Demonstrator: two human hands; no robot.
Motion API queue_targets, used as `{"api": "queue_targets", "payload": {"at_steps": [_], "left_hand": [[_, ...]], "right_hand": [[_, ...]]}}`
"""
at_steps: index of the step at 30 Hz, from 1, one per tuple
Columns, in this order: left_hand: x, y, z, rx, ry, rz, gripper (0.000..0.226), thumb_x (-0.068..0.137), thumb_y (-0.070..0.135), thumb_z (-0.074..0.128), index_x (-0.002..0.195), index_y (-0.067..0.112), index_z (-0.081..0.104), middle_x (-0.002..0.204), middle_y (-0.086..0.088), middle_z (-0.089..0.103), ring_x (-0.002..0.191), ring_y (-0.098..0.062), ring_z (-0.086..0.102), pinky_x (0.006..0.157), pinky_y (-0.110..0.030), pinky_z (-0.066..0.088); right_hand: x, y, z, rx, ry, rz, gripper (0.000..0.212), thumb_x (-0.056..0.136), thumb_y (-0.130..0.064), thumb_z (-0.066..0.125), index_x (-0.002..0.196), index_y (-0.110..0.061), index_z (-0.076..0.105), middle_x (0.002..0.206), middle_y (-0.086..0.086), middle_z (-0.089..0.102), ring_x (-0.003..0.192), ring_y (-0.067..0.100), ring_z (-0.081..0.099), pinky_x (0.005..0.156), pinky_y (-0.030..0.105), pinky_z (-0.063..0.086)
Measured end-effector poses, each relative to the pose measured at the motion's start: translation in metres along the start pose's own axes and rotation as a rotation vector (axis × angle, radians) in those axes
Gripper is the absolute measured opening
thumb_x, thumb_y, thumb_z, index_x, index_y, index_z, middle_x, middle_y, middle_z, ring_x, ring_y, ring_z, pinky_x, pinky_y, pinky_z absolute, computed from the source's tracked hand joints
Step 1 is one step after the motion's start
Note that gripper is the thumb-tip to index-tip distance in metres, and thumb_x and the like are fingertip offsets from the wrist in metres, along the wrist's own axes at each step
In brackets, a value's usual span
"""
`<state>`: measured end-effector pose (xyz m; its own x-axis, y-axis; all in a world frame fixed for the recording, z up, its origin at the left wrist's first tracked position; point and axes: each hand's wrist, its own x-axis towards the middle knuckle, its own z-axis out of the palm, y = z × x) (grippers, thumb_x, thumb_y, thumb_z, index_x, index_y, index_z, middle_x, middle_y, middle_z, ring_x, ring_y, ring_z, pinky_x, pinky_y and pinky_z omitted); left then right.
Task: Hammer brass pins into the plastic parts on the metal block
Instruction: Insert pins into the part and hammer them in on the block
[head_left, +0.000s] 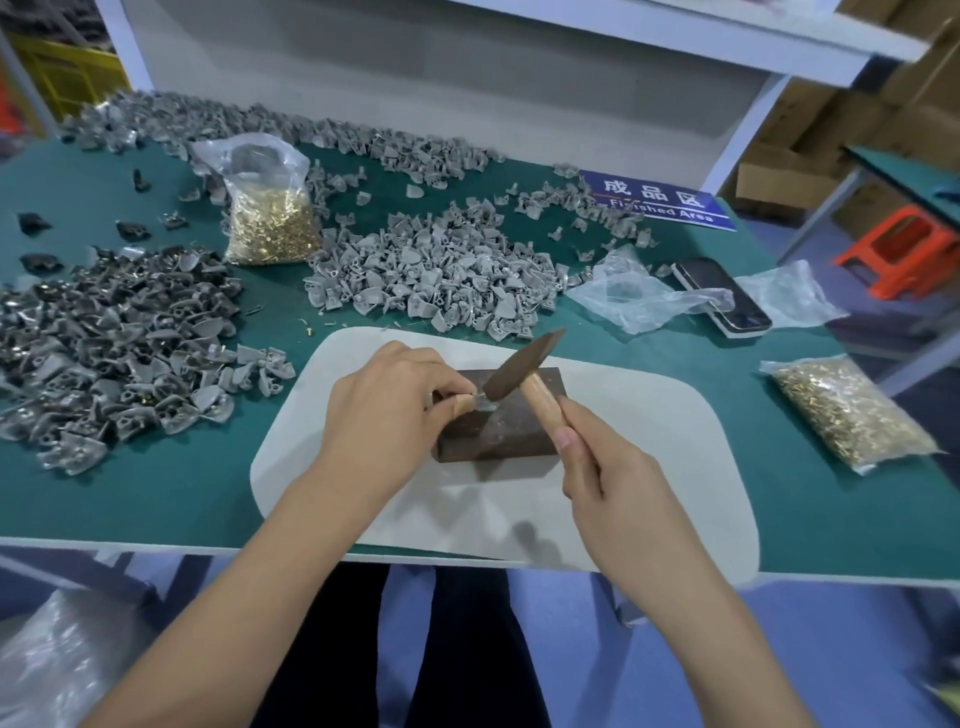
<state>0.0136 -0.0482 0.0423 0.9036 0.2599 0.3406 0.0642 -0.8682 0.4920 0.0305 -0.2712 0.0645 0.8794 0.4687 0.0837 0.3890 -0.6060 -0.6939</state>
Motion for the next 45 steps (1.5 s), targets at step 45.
{"api": "queue_targets", "payload": {"at_steps": [45], "left_hand": [[0.001, 0.004, -0.004, 0.05, -0.063, 0.045, 0.008, 0.093, 0.048, 0.065, 0.092, 0.042, 0.069, 0.093, 0.019, 0.062, 0.099, -0.008, 0.051, 0.067, -0.032, 0.045]], "right_hand": [[0.005, -0.011, 0.004, -0.133, 0.273, -0.058, 0.049, 0.107, -0.035, 0.041, 0.154, -0.045, 0.037, 0.076, 0.0, 0.065, 0.064, 0.021, 0.055, 0.057, 0.036, 0.038]]}}
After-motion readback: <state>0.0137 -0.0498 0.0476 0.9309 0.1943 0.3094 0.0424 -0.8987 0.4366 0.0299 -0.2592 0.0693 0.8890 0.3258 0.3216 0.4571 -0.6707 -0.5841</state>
